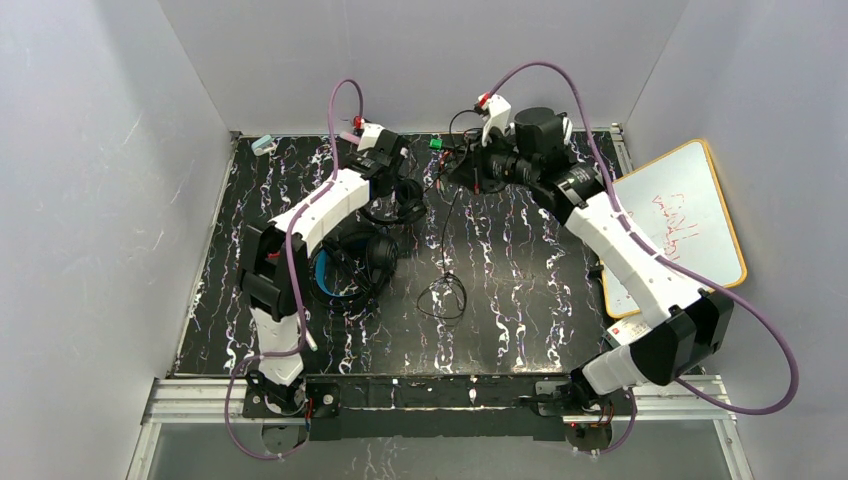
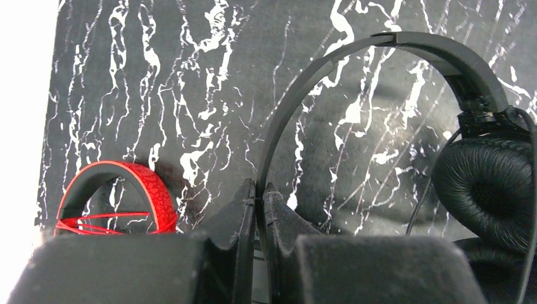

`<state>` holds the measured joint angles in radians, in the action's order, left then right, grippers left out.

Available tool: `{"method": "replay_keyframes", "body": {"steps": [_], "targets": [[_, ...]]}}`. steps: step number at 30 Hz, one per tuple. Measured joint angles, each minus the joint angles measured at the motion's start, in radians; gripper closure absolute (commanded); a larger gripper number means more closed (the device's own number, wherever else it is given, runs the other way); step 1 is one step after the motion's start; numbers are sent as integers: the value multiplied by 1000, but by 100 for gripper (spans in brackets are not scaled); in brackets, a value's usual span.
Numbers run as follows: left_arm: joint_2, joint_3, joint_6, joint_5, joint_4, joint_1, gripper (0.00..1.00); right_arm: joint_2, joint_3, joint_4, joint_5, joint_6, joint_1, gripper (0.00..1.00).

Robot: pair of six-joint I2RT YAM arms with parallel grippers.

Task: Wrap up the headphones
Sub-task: Wrap the headphones cable around the headphones.

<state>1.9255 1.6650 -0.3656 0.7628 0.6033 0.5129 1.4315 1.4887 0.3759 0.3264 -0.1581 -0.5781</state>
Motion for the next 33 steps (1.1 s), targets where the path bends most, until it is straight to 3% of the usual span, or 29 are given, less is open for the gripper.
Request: {"method": "replay_keyframes", "body": {"steps": [7,18,33], "targets": [[-88,-78,77,-118,-27,30,100,53,57,45,29,0,100,99],[-269,-174,256,-275,-49,185,100,98,101,95,71,-16,239,99],[-321,-244,317,-369,-43,196,100,117,98,160,98,-53,348,99]]}}
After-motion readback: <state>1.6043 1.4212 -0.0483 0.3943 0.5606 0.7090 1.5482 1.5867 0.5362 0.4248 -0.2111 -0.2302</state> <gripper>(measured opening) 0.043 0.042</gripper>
